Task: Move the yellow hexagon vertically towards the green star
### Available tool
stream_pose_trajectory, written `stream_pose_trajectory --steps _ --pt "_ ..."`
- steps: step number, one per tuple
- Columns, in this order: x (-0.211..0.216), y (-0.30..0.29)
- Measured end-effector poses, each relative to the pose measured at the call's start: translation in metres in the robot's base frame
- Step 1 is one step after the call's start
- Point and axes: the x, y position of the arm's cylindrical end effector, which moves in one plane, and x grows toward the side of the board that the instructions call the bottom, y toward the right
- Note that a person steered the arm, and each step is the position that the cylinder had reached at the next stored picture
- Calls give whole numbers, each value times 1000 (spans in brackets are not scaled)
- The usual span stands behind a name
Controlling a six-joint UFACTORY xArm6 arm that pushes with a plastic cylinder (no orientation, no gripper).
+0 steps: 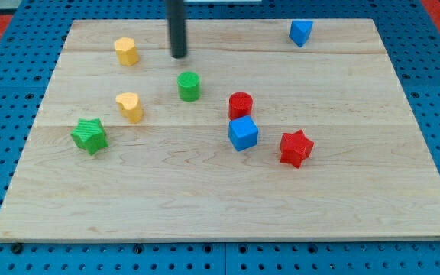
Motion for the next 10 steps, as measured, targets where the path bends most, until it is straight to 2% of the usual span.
stream_pose_trajectory --steps 1,2,3,4,7,9,10 --pt "-34 -3" --pt "-36 -37" --pt "-24 -62" --pt "-11 -49" --pt "-4 -53" --pt "66 -50" --pt "81 -50"
